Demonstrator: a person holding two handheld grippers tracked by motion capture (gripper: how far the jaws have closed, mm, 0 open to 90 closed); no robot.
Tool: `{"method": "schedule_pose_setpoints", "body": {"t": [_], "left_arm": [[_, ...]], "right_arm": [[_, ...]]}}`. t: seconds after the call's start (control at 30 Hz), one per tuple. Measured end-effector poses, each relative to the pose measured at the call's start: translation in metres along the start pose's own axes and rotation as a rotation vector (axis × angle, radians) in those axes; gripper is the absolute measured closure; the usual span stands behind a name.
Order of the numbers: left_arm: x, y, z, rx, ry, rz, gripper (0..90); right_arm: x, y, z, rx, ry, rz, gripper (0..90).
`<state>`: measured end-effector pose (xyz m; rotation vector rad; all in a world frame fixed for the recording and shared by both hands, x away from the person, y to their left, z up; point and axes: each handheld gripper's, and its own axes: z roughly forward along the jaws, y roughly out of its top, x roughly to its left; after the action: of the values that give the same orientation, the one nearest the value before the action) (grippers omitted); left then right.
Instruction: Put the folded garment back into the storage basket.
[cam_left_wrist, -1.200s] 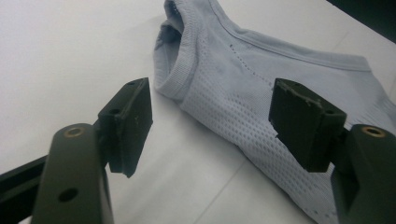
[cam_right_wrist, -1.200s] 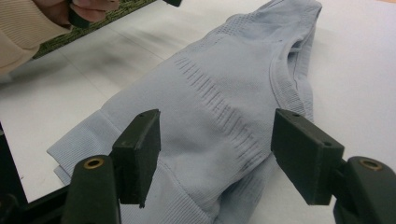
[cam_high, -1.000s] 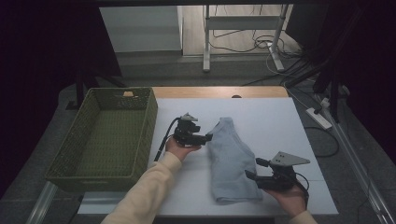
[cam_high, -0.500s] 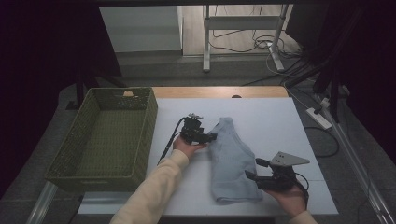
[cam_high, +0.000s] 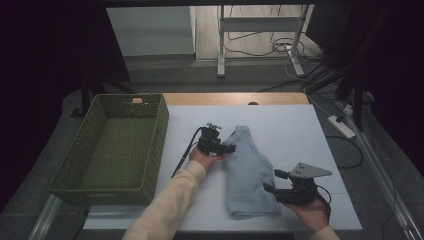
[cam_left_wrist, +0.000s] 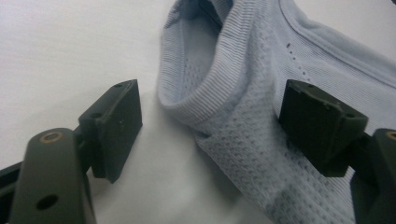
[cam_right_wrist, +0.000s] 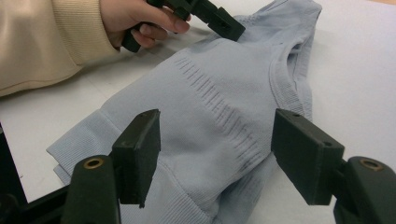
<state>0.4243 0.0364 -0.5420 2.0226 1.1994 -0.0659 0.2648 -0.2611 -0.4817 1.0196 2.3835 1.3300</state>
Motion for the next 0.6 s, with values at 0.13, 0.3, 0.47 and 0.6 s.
{"method": "schedule_pose_setpoints", "body": {"t": [0.13,0.3,0.47,0.6], "left_arm": [[0.002,0.002,0.001,-0.003,-0.005,0.001,21.0],[0.002,0.003,0.005,-0.010,-0.051,-0.011,26.2],[-0.004,0.002,0.008,-0.001,-0.098,-0.004,35.9],[-0.008,0.001,0.010,0.012,-0.120,0.009,46.5]], "right_arm": [[-0.001,0.000,-0.001,0.001,-0.003,0.001,33.1],[-0.001,0.000,0.000,0.002,-0.003,0.001,33.1],[-0.001,0.000,0.000,0.004,-0.004,0.002,33.1],[-0.001,0.000,-0.001,0.003,-0.007,0.003,33.1]]}}
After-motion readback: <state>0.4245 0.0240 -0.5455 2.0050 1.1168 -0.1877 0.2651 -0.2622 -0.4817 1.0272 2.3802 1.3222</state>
